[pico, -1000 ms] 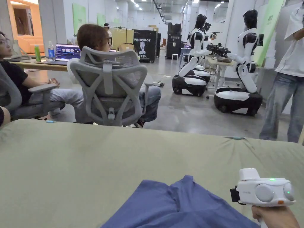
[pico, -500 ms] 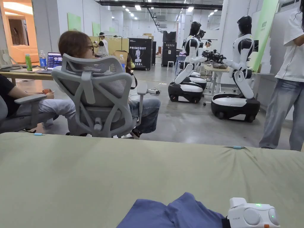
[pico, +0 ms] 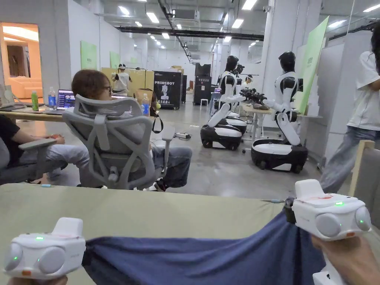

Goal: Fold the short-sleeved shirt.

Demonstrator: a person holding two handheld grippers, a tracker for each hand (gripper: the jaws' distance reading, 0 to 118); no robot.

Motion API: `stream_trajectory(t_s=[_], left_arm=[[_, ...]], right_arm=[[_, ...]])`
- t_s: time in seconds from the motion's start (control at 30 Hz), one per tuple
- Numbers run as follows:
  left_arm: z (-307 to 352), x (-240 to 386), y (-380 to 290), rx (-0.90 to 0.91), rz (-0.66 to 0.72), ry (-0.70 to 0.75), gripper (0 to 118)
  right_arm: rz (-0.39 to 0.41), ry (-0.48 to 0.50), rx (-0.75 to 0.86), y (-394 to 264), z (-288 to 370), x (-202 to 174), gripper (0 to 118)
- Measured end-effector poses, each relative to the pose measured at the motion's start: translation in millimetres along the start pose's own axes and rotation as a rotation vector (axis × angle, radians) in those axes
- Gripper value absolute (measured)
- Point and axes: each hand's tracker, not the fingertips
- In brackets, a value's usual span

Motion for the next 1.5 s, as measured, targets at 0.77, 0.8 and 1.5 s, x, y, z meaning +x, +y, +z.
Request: stream_trajectory(t_s=[0.77, 0.8, 1.5], left_arm=[[75.8, 28.7, 287.5, 0.455, -0.035, 0.205, 2], [73.8, 28.2, 283.3, 0.452, -0.038, 0.205, 2], [88.6, 25.4, 3.1, 0.126, 0.024, 0.043, 2]], right_arm=[[-0.1, -0.201, 0.437, 215.3, 46.0, 102.1, 1], [-0.101, -0.2, 0.437, 209.2, 44.2, 98.2, 1], [-0.132, -0.033, 0.057, -50.6, 88.7, 44.0, 1]])
